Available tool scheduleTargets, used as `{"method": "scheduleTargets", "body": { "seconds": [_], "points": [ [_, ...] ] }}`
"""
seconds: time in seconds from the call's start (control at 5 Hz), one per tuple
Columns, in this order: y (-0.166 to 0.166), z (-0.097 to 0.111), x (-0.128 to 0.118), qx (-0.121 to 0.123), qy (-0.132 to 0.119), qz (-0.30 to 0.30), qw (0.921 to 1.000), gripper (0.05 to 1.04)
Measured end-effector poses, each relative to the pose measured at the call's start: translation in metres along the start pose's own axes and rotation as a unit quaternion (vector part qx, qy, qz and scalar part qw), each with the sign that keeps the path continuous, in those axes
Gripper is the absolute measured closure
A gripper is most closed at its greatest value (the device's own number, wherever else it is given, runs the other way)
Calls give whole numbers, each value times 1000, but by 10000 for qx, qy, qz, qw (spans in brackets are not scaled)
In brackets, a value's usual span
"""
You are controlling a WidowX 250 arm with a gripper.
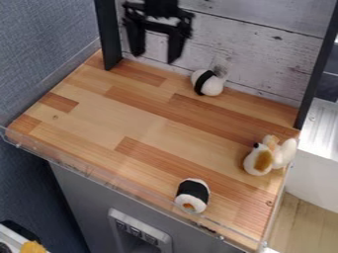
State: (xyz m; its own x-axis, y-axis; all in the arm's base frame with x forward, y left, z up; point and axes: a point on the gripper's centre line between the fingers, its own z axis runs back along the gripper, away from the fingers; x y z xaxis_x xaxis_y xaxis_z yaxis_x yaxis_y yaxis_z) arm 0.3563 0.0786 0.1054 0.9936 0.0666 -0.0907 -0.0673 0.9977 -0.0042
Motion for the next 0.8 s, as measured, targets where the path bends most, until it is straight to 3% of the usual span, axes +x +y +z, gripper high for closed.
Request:
{"method": "scheduleTargets", "body": {
  "seconds": [0.4, 0.8],
  "points": [
    [79, 5, 24, -103, 69, -167, 9998, 85],
    [88, 9, 28, -182, 226, -488, 9984, 86]
  ]
}}
